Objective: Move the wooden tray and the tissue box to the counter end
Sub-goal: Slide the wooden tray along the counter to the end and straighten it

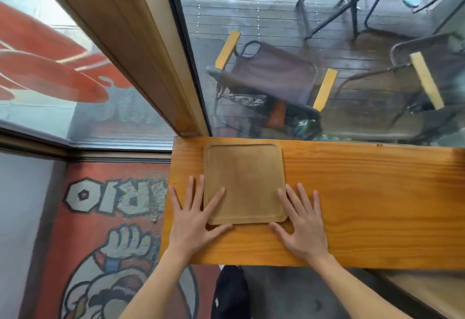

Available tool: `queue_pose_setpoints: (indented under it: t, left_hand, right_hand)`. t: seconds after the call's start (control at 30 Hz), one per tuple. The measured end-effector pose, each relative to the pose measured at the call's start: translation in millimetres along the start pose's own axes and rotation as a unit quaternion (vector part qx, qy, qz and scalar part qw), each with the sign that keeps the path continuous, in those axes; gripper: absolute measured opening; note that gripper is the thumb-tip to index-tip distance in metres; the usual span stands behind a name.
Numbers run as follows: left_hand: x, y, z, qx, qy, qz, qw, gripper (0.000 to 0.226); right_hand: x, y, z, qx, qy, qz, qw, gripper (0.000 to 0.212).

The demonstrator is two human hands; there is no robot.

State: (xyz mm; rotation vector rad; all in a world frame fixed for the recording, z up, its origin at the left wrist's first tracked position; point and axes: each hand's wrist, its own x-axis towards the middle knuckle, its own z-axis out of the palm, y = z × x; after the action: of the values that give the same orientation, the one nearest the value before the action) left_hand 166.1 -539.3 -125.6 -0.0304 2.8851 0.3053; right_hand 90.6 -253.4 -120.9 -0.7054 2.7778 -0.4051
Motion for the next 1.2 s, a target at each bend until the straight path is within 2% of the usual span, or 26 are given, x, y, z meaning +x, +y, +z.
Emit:
queue_pose_setpoints:
  t: [0.13,0.27,0.6,1.2]
  left_hand:
    - [1,2,9,0.017,0.049,0.001,0.999,0.088]
    - [-1,0,13,0.025,0.063,0.008,0.998,0.087]
    - [-2,3,15,0.018,0.057,-0.009,0.998,0.079]
    - [-2,1,16,0.024,0.038,0.000,0.999,0.073]
  right_hand:
    - [0,4,7,-0.001,0.033,-0.013,0.999,0.070]
    - [-3,4,13,0.001,0.062,-0.016,0.998,0.068]
    - [-6,3,17,-0.004,0.075,0.013,0.997,0.069]
    - [-6,3,16,-0.008,0.066,0.015,0.998,0.070]
